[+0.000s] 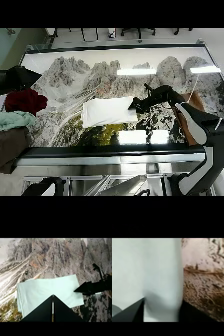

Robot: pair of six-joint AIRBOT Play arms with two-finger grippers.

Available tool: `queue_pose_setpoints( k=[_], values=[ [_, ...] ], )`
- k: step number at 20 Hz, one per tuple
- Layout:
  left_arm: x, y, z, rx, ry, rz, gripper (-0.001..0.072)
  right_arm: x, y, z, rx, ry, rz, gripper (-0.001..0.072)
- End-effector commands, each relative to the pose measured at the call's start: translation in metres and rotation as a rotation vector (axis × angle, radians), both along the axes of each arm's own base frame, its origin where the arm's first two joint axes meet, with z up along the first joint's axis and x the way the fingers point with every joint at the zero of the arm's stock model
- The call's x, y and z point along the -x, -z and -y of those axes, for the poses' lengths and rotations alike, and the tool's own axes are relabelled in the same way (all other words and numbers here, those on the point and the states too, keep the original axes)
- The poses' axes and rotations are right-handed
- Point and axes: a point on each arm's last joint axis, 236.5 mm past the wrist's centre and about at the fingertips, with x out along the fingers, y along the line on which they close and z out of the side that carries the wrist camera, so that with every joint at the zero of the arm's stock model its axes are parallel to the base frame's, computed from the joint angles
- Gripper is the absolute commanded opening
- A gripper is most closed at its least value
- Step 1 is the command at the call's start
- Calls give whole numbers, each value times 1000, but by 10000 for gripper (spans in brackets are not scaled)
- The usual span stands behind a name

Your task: Fold the shirts.

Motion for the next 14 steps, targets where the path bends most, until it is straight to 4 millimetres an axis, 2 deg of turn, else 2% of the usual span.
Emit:
queue_pose_setpoints(
  k=[1,2,3,4,6,8,9,11,12,14],
  values=[
    [2,2,0,-3,3,-9,15,-3,2,-8,-10,5,6,175],
    [2,2,0,-3,3,-9,15,-5,0,-8,-11,6,13,64],
    [2,2,0,-3,3,-9,16,-8,-4,-8,-13,7,24,23],
    [2,2,0,-4,4,-11,15,-13,-12,-8,-16,8,41,23],
    [3,3,0,-5,5,-15,15,-28,-43,-3,-32,11,107,23],
    [3,3,0,-5,5,-15,15,-50,-95,10,-53,27,214,22],
    [3,3,0,-5,5,-15,16,-63,-127,24,-55,48,288,22],
    [3,3,0,-5,5,-15,16,-89,-189,63,-56,153,405,22],
    [3,3,0,-5,5,-16,15,-99,-218,89,-54,219,454,21],
    [4,4,0,-6,8,-21,16,-109,-264,143,-42,324,530,22]
  ],
)
